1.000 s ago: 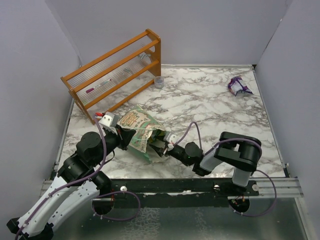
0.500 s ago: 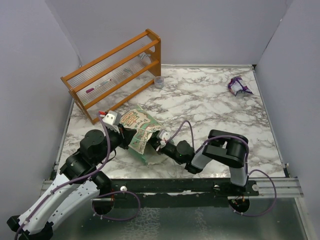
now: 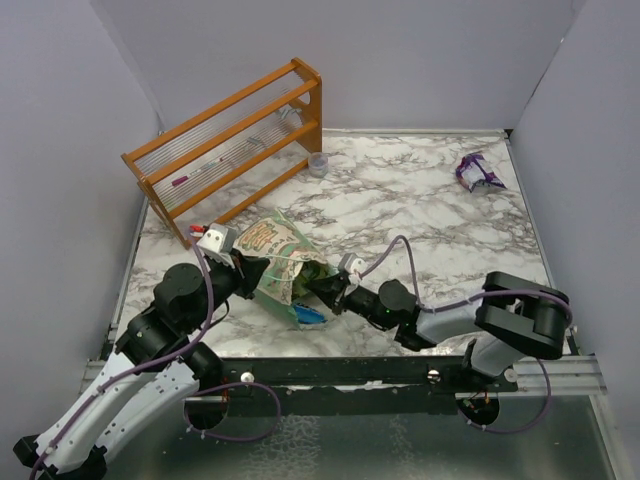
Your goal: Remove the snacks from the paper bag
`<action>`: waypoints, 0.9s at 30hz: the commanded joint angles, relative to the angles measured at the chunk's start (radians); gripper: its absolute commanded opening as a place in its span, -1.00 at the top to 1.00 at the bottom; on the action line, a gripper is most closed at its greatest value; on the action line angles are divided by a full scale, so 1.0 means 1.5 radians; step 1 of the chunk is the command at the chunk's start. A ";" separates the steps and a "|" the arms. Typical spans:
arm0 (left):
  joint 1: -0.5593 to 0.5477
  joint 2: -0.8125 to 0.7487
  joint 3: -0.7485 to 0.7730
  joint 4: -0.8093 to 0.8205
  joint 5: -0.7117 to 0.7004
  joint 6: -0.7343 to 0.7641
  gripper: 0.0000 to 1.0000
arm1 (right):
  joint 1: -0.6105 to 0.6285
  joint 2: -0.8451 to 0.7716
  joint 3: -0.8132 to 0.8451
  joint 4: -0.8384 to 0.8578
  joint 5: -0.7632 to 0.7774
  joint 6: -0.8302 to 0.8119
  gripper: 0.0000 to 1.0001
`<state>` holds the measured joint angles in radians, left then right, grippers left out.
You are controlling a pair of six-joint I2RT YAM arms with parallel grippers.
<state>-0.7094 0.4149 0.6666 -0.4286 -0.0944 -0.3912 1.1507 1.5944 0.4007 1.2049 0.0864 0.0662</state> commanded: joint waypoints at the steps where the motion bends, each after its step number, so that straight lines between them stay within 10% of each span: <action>1: -0.001 -0.024 0.001 0.009 -0.036 -0.006 1.00 | 0.002 -0.092 -0.038 -0.080 -0.048 0.064 0.97; 27: -0.002 -0.030 0.045 0.031 -0.151 -0.127 1.00 | 0.002 -0.348 0.138 -0.490 0.115 0.085 0.97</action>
<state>-0.7113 0.3775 0.6498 -0.4049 -0.1730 -0.4843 1.1507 1.0916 0.5316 0.5262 0.1970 0.2108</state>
